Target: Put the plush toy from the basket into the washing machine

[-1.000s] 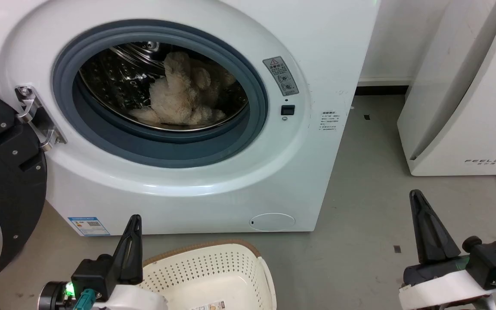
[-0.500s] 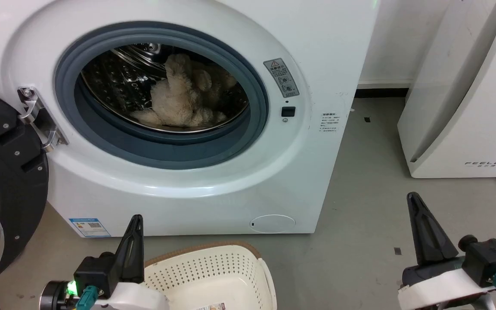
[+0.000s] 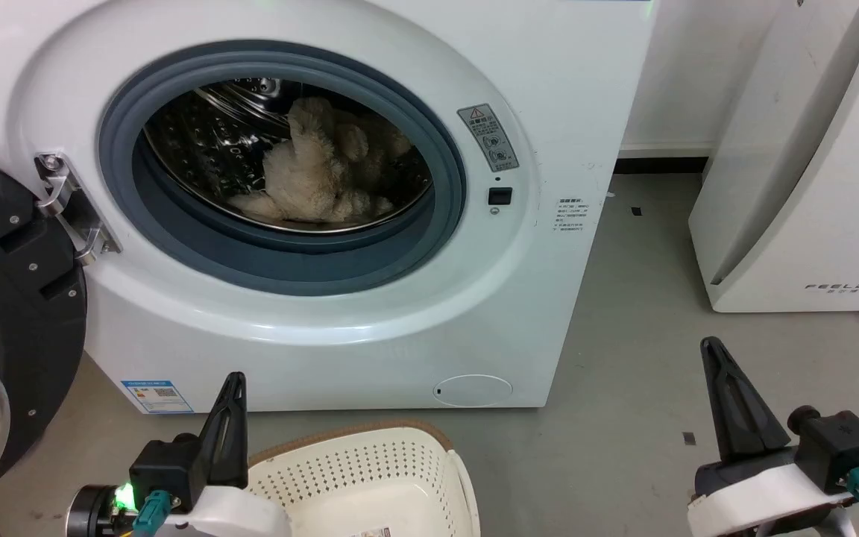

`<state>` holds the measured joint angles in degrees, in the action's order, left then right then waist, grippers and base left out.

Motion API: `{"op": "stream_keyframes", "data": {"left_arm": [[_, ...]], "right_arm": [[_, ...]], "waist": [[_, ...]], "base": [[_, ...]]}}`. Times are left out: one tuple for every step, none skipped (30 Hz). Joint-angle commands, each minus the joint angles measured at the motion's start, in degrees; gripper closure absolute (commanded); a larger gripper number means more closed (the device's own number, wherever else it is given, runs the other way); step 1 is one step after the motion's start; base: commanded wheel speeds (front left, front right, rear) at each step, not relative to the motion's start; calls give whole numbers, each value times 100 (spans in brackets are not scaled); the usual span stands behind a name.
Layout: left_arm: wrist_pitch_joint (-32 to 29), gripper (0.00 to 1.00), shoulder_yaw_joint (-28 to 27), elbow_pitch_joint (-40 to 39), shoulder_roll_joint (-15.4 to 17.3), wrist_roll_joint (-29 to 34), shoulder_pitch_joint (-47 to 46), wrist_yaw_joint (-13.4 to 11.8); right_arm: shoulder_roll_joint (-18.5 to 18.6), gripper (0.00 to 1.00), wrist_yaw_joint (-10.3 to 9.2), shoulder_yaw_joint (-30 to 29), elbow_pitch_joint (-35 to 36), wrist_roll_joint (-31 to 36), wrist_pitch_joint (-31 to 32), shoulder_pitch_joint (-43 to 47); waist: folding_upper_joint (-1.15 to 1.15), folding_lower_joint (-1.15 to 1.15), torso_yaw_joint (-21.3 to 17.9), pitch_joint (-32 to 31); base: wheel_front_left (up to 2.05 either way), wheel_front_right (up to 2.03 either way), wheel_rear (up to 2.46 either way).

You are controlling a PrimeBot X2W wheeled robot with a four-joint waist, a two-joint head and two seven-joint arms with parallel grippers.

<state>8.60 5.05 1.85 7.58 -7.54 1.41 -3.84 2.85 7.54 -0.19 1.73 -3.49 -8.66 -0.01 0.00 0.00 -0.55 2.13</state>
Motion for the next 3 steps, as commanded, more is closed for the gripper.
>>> {"op": "stream_keyframes", "data": {"left_arm": [[-34,100,-32,-38,-43,65,-55,51],[-46,100,-39,-40,-49,75,-56,56],[-58,100,-46,-42,-55,84,-57,60]], "right_arm": [[1,100,-2,6,-30,55,37,0],[1,100,-2,6,-32,59,48,0],[1,100,-2,6,-34,63,60,0]], "waist": [[0,0,2,-6],[0,0,2,-9],[0,0,3,-12]], "base": [[0,0,0],[0,0,0],[0,0,0]]}}
